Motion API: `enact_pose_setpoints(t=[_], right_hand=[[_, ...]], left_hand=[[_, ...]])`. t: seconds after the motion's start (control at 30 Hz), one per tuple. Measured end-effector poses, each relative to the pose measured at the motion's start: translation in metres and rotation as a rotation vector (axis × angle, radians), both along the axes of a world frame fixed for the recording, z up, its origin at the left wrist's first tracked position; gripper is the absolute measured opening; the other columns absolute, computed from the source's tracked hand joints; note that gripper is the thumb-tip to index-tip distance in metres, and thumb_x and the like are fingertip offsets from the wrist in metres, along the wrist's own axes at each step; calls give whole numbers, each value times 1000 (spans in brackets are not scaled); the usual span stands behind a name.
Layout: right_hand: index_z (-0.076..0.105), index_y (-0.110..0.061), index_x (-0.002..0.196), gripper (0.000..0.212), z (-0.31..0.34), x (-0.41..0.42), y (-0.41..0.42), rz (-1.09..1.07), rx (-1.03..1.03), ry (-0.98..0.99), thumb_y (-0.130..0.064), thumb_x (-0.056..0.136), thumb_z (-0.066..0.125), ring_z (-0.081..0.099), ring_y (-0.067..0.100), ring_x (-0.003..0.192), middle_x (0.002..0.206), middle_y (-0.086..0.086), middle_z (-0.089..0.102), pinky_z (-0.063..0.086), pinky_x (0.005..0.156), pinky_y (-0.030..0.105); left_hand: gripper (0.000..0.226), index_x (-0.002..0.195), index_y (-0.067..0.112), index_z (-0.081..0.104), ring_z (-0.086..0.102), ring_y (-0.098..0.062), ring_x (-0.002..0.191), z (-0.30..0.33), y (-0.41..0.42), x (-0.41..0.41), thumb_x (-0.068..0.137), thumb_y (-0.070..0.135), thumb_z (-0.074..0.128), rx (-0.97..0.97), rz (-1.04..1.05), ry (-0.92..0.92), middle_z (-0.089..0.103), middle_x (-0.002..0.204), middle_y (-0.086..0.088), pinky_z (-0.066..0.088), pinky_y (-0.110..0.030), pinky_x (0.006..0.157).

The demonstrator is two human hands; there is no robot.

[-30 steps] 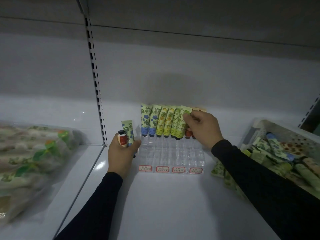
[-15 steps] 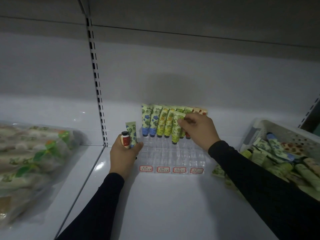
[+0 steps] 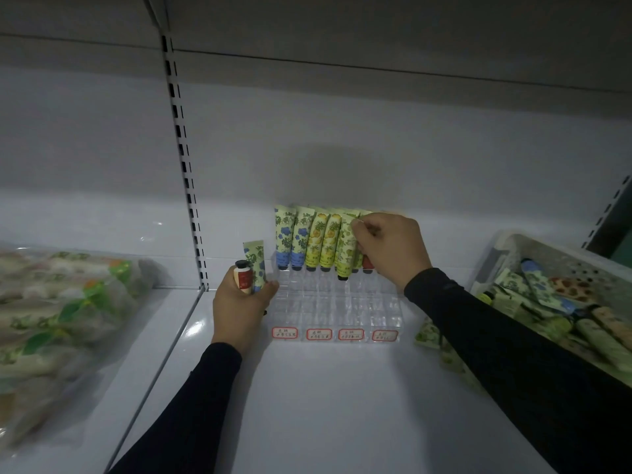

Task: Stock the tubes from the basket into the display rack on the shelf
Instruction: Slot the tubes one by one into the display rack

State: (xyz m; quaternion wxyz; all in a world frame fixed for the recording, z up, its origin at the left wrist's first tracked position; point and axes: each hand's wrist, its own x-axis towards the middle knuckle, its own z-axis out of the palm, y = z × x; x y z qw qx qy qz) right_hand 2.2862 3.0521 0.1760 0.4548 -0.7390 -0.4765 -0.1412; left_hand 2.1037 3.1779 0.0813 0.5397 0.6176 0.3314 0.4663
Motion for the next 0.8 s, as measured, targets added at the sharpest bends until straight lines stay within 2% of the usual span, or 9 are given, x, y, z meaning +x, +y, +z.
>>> enact_pose_setpoints(t=[0.27, 0.4, 0.57, 0.67, 0.8], right_hand=[[64, -4, 64, 39, -6, 0, 0, -12, -30, -33, -27, 95, 56, 61, 29, 59, 59, 12, 62, 55, 72, 46], [66, -2, 66, 37, -1, -2, 1, -13, -54, -29, -25, 93, 57, 62, 29, 60, 61, 12, 64, 55, 67, 44], [64, -2, 61, 41, 3, -1, 2, -34, -67, -45, -28, 92, 59, 61, 27, 60, 58, 11, 63, 54, 69, 42], [63, 0, 60, 46, 3, 0, 4, -37, -66, -58, -32, 93, 59, 63, 29, 59, 58, 14, 62, 54, 69, 40], [59, 5, 60, 45, 3, 1, 7, -53, -52, -50, -28, 92, 58, 63, 36, 60, 59, 21, 60, 54, 68, 45]], left_hand=[[20, 92, 18, 61, 66, -21, 76, -1, 1, 0, 84, 10, 77, -9, -2, -3, 70, 86, -5, 57, -30, 62], [20, 89, 18, 60, 63, -19, 73, -1, 0, 0, 84, 8, 76, -1, 0, -8, 68, 82, -4, 55, -28, 61], [21, 86, 20, 58, 62, -19, 72, 0, 0, 0, 84, 9, 76, 17, 4, 1, 67, 81, -4, 52, -26, 59], [21, 88, 20, 58, 63, -20, 73, -1, 0, 0, 84, 9, 76, 8, 2, 0, 67, 82, -5, 53, -28, 60], [21, 87, 20, 58, 63, -20, 73, 0, 0, 1, 84, 10, 76, 8, 1, 3, 67, 82, -4, 53, -28, 61]])
